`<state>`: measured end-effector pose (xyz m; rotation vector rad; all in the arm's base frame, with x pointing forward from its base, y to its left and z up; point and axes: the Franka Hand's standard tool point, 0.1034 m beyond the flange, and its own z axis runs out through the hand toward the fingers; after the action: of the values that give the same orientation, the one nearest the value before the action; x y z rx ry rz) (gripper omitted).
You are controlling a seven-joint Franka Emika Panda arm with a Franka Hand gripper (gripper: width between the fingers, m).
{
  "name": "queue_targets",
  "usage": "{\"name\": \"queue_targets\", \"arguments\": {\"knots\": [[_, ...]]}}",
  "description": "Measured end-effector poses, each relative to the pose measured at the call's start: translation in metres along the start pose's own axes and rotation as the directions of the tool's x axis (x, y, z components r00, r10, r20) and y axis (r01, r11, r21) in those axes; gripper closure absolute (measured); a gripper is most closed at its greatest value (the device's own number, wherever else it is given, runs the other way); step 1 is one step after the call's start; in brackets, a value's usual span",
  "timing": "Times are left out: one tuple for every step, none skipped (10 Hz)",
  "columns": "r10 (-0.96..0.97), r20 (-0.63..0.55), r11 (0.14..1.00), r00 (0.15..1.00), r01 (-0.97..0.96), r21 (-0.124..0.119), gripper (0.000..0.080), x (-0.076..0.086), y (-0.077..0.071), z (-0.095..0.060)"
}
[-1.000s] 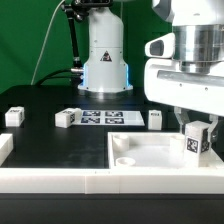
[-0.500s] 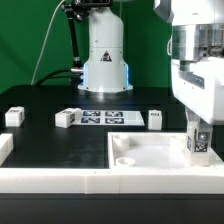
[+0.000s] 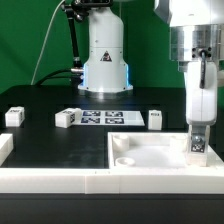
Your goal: Assemble one leg
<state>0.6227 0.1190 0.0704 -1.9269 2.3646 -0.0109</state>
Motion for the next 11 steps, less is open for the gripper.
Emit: {"name": "queue_targets", "arguments": {"knots": [[-0.022,0.0,1.0,1.0,0.022,0.0,0.0276,-0.0001,-0.0001,0.0001],[-0.086,-0.001,0.996,0.996,0.086,-0.001,0.0174,-0.0001,-0.0003,0.0],[-0.245,0.0,0.969,0.97,0.245,-0.015,0.0174,-0.001,0.0015,-0.0001],[-0.332,0.005,0.943,0.943,0.332,-0.025,0.0155,-0.0031,0.0029,0.0],[-0.392,0.008,0.92,0.92,0.392,-0.025,0.0155,-0.0052,0.0037,0.0002],[-0.504,0.011,0.863,0.864,0.504,-0.024,0.0151,-0.0057,0.0041,0.0006],[-0.6,0.014,0.8,0.8,0.6,-0.023,0.0151,-0.0056,0.0044,0.0012],[-0.667,0.016,0.744,0.745,0.667,-0.023,0.0151,-0.0055,0.0046,0.0017],[-0.717,0.017,0.697,0.697,0.717,-0.022,0.0151,-0.0053,0.0045,0.0017],[-0.781,0.019,0.624,0.624,0.781,-0.02,0.0151,-0.0048,0.0043,0.0017],[-0.812,0.02,0.583,0.583,0.812,-0.018,0.0151,-0.006,0.0041,0.0013]]}}
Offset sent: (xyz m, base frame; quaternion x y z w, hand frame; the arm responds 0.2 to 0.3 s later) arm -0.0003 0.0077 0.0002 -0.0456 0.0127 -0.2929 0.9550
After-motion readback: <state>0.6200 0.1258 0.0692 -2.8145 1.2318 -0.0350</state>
